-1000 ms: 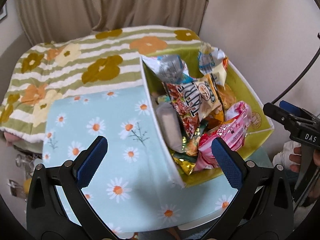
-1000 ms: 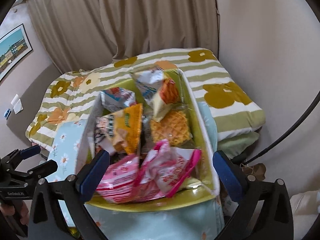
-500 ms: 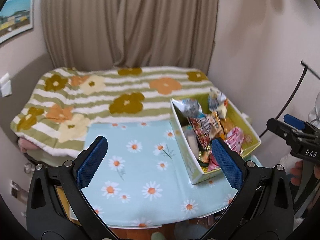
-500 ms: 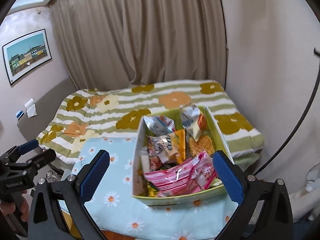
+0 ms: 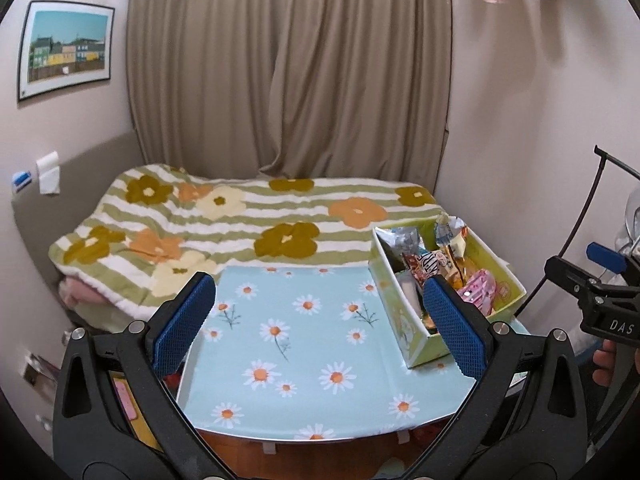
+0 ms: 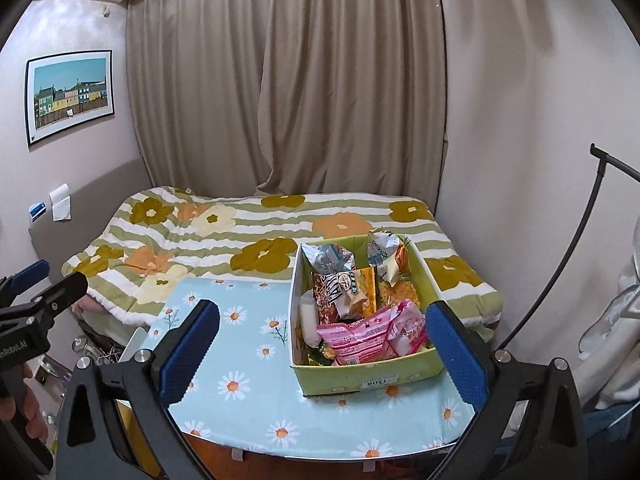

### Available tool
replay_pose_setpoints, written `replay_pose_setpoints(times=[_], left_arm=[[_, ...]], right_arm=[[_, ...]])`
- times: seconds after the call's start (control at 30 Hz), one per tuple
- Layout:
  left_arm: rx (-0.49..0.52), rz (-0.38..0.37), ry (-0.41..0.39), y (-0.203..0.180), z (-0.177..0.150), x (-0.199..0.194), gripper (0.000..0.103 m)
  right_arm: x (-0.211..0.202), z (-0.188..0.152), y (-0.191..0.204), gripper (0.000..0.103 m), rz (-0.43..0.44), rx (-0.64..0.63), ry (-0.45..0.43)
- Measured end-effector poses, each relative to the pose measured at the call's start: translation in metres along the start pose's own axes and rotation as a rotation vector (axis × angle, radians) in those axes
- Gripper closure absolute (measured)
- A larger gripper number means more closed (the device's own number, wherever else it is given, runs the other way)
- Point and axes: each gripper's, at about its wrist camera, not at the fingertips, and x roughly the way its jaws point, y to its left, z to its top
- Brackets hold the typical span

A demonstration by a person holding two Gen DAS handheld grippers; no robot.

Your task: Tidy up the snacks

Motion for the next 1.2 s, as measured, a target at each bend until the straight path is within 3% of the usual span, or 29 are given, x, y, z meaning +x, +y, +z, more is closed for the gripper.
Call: replay_pose_setpoints(times=[0.9, 1.2], left_arm=[[0.028, 0.002, -0.009, -0.0079, -0.0095, -0.0097, 0.000], [0.025, -0.028, 0.000, -0.0061, -0.0038, -0.0058, 0.000]], right_arm=[[-0.0016, -0.0010, -0.0041, 0.001, 0.001, 0.006, -0.018], [-0.0029, -0.0022, -0.0054, 0.001, -0.009, 0.017, -0.020]])
